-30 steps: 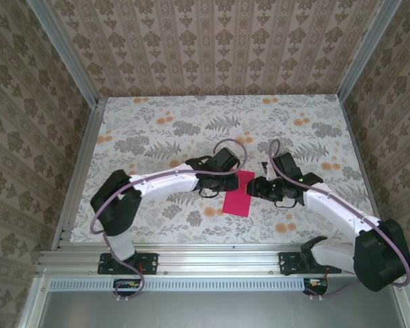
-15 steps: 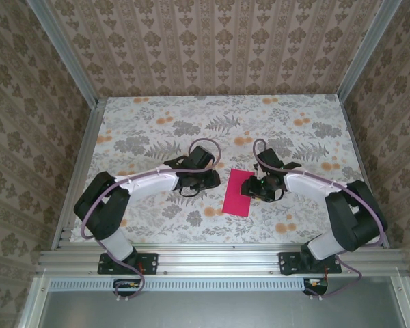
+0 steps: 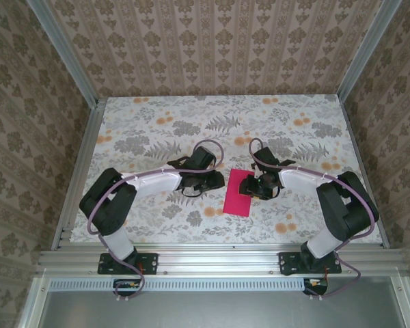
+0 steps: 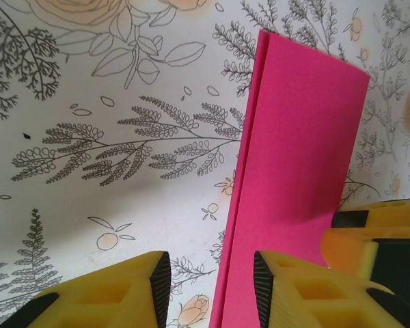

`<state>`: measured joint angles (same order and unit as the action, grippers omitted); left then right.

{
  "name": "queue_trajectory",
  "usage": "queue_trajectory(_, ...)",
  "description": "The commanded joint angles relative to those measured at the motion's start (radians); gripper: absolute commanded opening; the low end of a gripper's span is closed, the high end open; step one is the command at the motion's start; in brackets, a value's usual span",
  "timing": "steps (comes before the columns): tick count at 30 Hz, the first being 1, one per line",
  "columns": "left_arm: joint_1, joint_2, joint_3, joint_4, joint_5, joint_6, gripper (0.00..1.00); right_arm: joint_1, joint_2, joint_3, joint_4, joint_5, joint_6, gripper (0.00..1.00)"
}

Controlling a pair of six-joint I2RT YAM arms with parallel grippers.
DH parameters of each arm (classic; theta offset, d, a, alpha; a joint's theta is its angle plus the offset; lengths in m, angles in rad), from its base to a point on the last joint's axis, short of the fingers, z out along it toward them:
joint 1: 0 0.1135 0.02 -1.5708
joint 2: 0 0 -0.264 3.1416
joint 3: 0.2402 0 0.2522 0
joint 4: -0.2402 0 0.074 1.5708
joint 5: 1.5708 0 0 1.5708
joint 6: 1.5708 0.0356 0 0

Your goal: Fold a paper plane with a square sheet of paper (pick it up from the middle)

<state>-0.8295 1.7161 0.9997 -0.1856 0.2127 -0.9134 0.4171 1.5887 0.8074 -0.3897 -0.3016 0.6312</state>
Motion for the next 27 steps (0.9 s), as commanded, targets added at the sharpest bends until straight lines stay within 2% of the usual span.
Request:
queue_trajectory(1, 0.005, 0.016, 0.026, 0.002, 0.025, -0.004, 0.4, 0.005, 0.007, 0.01, -0.018, 0.033, -0.008, 0.47)
queue_trajectory(6, -0.002, 0.036, 0.04, -0.007, 0.034, -0.001, 0.41, 0.002, 0.003, -0.008, 0.001, 0.028, -0.007, 0.47)
queue_trajectory(17, -0.04, 0.051, 0.053, -0.046, 0.051, -0.019, 0.42, -0.037, -0.032, -0.071, 0.11, -0.086, -0.008, 0.47)
queue_trajectory(27, -0.095, 0.01, -0.045, 0.027, 0.088, -0.128, 0.43, -0.045, -0.039, -0.095, 0.134, -0.109, -0.009, 0.46)
